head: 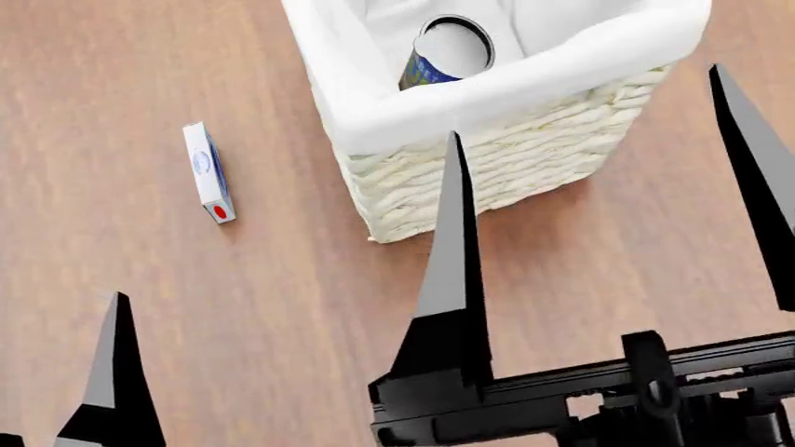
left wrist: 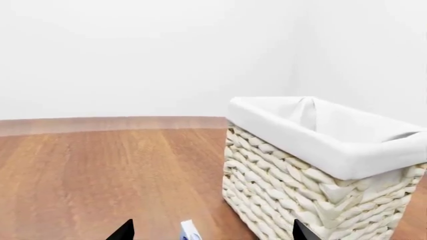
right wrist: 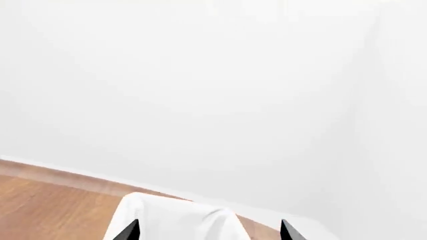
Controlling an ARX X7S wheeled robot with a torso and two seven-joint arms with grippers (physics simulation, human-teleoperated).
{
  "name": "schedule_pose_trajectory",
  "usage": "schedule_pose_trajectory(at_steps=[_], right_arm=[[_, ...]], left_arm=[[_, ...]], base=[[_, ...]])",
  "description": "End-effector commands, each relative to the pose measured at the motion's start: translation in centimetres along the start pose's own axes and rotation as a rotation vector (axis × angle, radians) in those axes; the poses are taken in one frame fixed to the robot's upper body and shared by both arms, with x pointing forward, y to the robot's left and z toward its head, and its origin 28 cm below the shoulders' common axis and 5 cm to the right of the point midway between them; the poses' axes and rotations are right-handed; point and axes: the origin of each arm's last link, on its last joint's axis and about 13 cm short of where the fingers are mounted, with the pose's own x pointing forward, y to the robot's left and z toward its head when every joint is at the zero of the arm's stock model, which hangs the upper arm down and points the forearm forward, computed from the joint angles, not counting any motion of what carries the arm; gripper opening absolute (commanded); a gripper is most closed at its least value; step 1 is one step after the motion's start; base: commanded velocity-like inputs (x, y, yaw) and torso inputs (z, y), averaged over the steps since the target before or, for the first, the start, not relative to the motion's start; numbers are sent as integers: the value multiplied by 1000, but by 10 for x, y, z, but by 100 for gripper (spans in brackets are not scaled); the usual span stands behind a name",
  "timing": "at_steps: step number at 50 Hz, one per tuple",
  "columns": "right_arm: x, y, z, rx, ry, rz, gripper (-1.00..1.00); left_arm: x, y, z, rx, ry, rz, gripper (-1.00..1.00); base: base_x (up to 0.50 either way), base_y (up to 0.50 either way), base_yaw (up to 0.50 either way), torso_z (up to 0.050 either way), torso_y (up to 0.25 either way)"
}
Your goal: Pick up the alphabet soup and the cream cheese box, and put them in the basket.
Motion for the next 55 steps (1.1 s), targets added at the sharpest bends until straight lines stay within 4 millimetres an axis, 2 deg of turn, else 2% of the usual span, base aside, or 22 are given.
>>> schedule_pose_trajectory(at_steps=[1, 14, 29, 40, 49, 55], right_arm=[[-26, 7, -13, 41, 30, -22, 100], [-35, 14, -24, 71, 70, -34, 100], [-45, 21, -51, 114, 174, -62, 100], [-48, 24, -55, 121, 194, -58, 100], [-47, 24, -55, 126, 194, -60, 100], [-47, 24, -55, 125, 197, -61, 100]], left_arm=[[1, -1, 2, -3, -2, 0, 100], [3, -3, 5, -7, -18, -6, 100], [4, -2, 3, 3, -13, -1, 100], [9, -1, -1, -5, -2, -4, 100], [37, 0, -21, 1, 14, -13, 100], [64, 2, -43, 57, 21, -21, 100]], base=[[0, 0, 0, 0, 0], [0, 0, 0, 0, 0], [0, 0, 0, 0, 0], [0, 0, 0, 0, 0], [0, 0, 0, 0, 0], [0, 0, 0, 0, 0]])
